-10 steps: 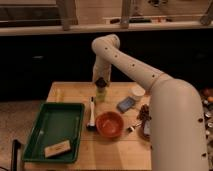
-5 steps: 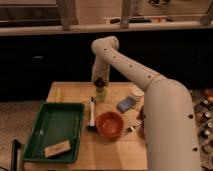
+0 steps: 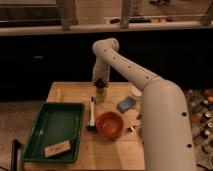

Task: Stack cups on top of each other

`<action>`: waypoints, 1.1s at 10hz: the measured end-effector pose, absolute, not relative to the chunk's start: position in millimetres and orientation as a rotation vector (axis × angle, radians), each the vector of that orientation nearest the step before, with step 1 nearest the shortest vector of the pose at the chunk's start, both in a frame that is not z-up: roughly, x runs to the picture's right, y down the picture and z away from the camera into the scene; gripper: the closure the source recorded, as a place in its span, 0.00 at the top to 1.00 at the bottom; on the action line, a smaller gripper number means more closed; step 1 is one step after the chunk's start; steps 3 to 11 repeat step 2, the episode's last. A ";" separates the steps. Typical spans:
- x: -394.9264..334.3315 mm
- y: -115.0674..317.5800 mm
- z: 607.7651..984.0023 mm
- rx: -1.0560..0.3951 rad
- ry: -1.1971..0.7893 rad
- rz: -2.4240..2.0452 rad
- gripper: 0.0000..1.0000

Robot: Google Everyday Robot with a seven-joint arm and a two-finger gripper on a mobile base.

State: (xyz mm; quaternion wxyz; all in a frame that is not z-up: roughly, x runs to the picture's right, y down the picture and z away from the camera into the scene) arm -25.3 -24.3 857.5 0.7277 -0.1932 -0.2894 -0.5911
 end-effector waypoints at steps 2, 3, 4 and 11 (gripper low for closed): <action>-21.8 -23.1 863.5 -0.432 -0.644 -1.291 0.01; -21.8 -23.1 863.5 -0.432 -0.644 -1.291 0.01; -21.8 -23.1 863.5 -0.432 -0.644 -1.291 0.01; -21.8 -23.1 863.5 -0.432 -0.644 -1.291 0.01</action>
